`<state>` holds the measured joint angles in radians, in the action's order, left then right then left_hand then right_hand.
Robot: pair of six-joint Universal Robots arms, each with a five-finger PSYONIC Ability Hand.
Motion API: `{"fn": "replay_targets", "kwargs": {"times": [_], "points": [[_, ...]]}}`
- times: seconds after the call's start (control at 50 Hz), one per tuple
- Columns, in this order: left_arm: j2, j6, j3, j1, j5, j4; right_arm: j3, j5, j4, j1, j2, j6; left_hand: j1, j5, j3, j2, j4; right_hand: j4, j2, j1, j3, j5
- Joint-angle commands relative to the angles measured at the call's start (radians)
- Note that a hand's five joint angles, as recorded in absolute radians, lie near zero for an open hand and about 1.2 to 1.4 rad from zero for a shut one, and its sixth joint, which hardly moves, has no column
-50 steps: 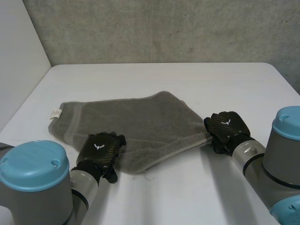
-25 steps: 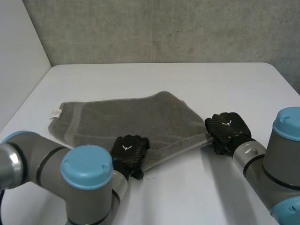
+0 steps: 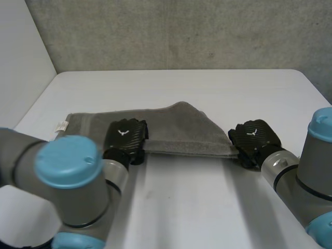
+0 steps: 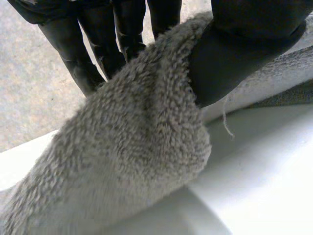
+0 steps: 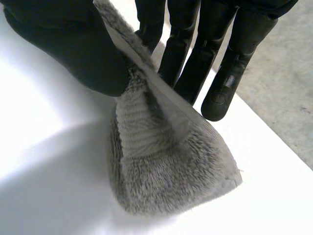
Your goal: Fold the towel.
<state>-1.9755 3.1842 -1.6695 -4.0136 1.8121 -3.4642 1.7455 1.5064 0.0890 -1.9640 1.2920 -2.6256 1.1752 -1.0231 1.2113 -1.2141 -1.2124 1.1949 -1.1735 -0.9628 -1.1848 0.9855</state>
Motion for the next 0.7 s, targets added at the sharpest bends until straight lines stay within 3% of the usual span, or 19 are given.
{"fn": "replay_targets", "kwargs": {"times": [0.02, 0.14, 0.22, 0.34, 0.4, 0.44, 0.48, 0.54, 0.64, 0.7], "points": [[0.069, 0.163, -0.084, -0.103, -0.138, 0.132, -0.078, -0.005, -0.207, -0.004, -0.003, 0.182, 0.221, -0.199, 0.185, -0.182, -0.184, 0.201, -0.223, -0.433, -0.211, 0.236], [-0.003, 0.285, -0.085, -0.195, -0.16, 0.182, -0.171, -0.02, -0.308, -0.004, -0.04, 0.239, 0.221, -0.199, 0.185, -0.182, -0.184, 0.201, -0.223, -0.433, -0.211, 0.236], [-0.051, 0.33, -0.053, -0.214, -0.18, 0.175, -0.233, -0.038, -0.308, -0.009, -0.079, 0.231, 0.221, -0.199, 0.185, -0.182, -0.184, 0.201, -0.223, -0.433, -0.211, 0.236], [-0.086, 0.42, 0.179, -0.216, -0.192, 0.077, -0.48, -0.028, -0.247, -0.012, -0.158, 0.176, 0.221, -0.199, 0.185, -0.182, -0.184, 0.201, -0.223, -0.433, -0.211, 0.236], [-0.085, 0.49, 0.373, -0.222, -0.197, 0.036, -0.638, 0.023, -0.106, -0.016, -0.171, 0.13, 0.221, -0.199, 0.185, -0.182, -0.184, 0.201, -0.223, -0.433, -0.211, 0.236], [-0.082, 0.525, 0.481, -0.222, -0.2, 0.016, -0.74, 0.073, 0.085, -0.019, -0.168, 0.125, 0.221, -0.199, 0.185, -0.182, -0.184, 0.201, -0.223, -0.433, -0.211, 0.236], [-0.08, 0.568, 0.678, -0.225, -0.233, -0.009, -0.764, 0.089, 0.183, -0.021, -0.16, 0.124, 0.221, -0.199, 0.185, -0.182, -0.184, 0.201, -0.223, -0.433, -0.211, 0.236], [-0.06, 0.565, 0.792, -0.243, -0.287, -0.032, -0.753, 0.1, 0.344, -0.039, -0.123, 0.121, 0.221, -0.199, 0.185, -0.182, -0.184, 0.201, -0.223, -0.433, -0.211, 0.236], [0.004, 0.507, 0.764, -0.314, -0.31, -0.032, -0.607, 0.087, 0.465, -0.067, -0.049, 0.11, 0.221, -0.199, 0.185, -0.182, -0.184, 0.201, -0.223, -0.433, -0.211, 0.236], [0.035, 0.413, 0.622, -0.337, -0.323, 0.004, -0.471, 0.061, 0.471, -0.067, -0.017, 0.104, 0.221, -0.199, 0.185, -0.182, -0.184, 0.201, -0.223, -0.433, -0.211, 0.236]]}}
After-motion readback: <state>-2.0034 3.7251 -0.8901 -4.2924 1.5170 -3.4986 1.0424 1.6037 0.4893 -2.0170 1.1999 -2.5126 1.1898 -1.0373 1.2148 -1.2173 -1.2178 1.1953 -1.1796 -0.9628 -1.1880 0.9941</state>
